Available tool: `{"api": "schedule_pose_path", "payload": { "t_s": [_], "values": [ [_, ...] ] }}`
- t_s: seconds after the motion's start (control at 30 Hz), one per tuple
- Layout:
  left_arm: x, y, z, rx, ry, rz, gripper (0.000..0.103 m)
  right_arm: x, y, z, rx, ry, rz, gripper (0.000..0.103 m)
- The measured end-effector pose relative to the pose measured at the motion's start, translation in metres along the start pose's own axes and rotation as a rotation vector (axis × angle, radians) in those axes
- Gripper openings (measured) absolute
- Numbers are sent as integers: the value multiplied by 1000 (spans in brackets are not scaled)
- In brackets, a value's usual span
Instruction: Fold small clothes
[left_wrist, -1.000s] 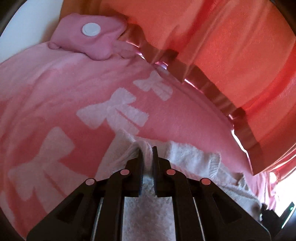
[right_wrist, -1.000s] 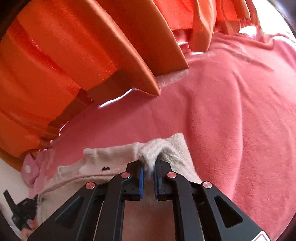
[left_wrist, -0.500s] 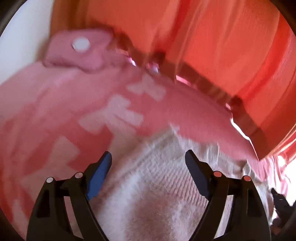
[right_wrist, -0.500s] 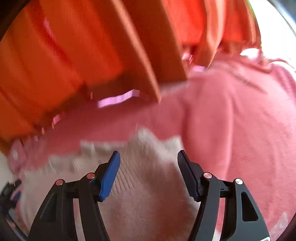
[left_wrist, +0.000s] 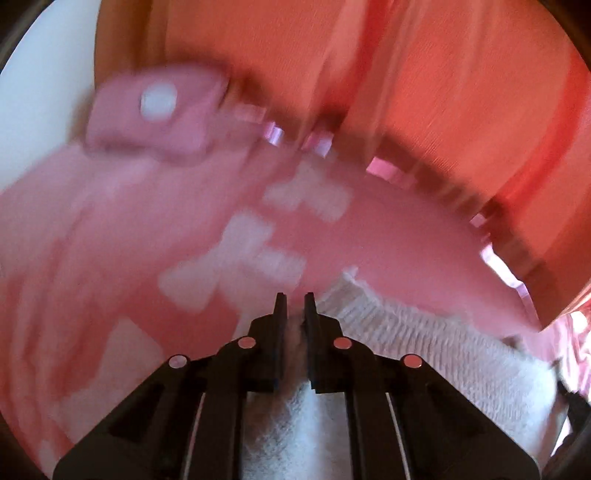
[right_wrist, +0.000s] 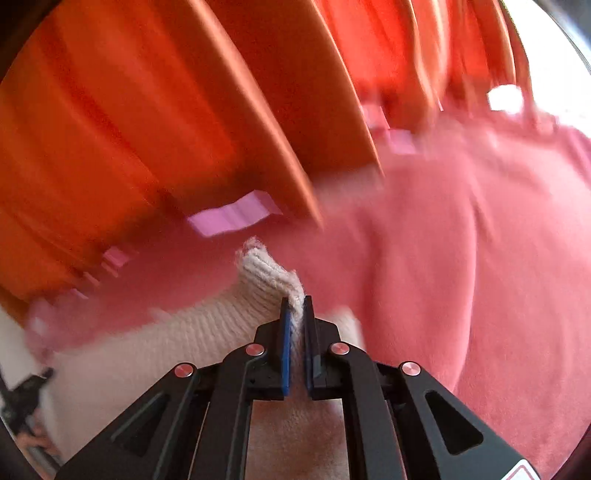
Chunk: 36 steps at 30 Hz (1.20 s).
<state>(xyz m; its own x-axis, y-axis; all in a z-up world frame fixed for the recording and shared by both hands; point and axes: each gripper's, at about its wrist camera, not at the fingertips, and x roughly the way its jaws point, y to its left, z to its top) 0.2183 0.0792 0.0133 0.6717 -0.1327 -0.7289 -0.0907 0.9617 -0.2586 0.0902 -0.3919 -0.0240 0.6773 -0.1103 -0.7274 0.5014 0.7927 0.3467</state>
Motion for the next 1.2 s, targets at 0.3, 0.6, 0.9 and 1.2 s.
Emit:
{"api": "schedule_pose_path", "payload": {
  "t_s": [0.3,0.6,0.9,1.2],
  "values": [
    [17,6,-1,-13,27,10,9,-3,0,3,-17,0,-6,6],
    [-125,-31,-19,98,-149,-217,14,-105,111,-65,-288,19,190,14],
    [-94,-55,-125,326,147,-160,36,-84,123,-140,-488,333,163,0],
    [-90,19,-104,12,223,-223,20,-118,-31,-76,-181,240,-108,0]
  ]
}}
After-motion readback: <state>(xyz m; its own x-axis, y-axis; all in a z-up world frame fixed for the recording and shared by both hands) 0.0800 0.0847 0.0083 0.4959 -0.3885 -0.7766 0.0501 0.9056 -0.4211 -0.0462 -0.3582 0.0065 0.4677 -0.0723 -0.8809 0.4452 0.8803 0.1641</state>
